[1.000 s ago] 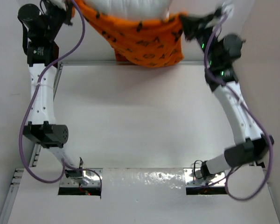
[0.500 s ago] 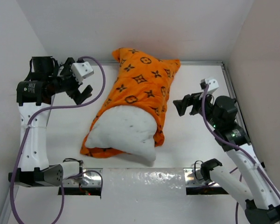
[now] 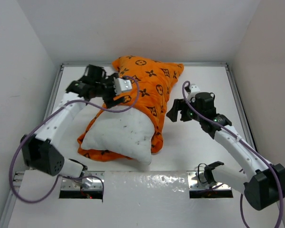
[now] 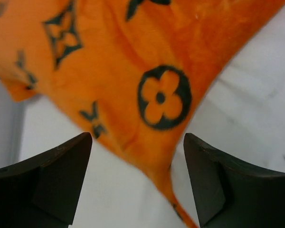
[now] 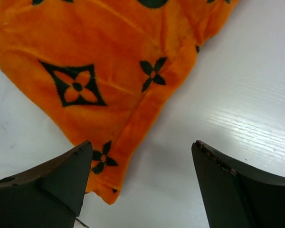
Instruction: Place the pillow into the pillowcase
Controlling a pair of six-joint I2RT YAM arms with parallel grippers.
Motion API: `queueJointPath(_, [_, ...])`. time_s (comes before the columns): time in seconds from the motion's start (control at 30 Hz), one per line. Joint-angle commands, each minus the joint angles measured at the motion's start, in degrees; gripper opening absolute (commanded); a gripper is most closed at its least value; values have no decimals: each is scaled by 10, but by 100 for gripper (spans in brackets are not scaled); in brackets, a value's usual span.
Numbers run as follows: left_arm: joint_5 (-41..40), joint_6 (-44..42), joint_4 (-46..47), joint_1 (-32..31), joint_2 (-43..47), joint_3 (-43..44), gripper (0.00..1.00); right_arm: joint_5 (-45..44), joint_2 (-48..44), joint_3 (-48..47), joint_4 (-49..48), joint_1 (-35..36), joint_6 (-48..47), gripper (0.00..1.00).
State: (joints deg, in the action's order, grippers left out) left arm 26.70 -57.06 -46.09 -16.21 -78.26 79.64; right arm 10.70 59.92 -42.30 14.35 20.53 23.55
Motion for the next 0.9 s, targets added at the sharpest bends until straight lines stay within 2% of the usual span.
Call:
queueJointPath(0.0, [-65, 21, 151, -36, -40, -26, 76, 50, 2, -16, -83, 18, 30, 84])
queueJointPath(0.07, [-76, 64, 202, -40, -78, -14, 77, 44, 1, -17, -68, 31, 19, 85])
queueJointPath(0.17, [-84, 89, 232, -47, -116, -3, 72, 21, -9, -11, -49, 58, 2, 85])
queueJointPath(0.3, [-45, 35, 182, -62, -124, -21, 70, 20, -9, -8, -32, 76, -3, 87])
queueJointPath(0.43, [27, -44, 104, -64, -98, -47, 76, 3, 5, -29, -14, 111, -28, 87])
queueJointPath(0.5, [36, -53, 104, -69, -83, -59, 76, -13, 21, -44, -6, 143, -46, 85])
queueJointPath(0.53, [32, -45, 114, -73, -81, -71, 64, -16, 42, -57, -4, 155, -53, 84])
queueJointPath(0.6, [-5, -8, 163, -89, -86, -79, 47, -27, 66, -66, -10, 196, -69, 81])
queueJointPath(0.63, [-16, 31, 186, -93, -89, -67, 28, -33, 90, -76, -20, 225, -75, 78])
queueJointPath(0.7, [-49, 92, 200, -95, -103, -1, 2, -52, 115, -95, -38, 253, -96, 69])
queueJointPath(0.73, [-65, 144, 194, -94, -109, 30, 0, -53, 137, -96, -38, 277, -106, 60])
queueJointPath(0.83, [-85, 166, 135, -89, -130, 144, 0, -29, 159, -103, -106, 294, -104, 49])
queueJointPath(0.87, [-86, 167, 123, -88, -129, 157, 0, -24, 174, -100, -122, 294, -99, 47])
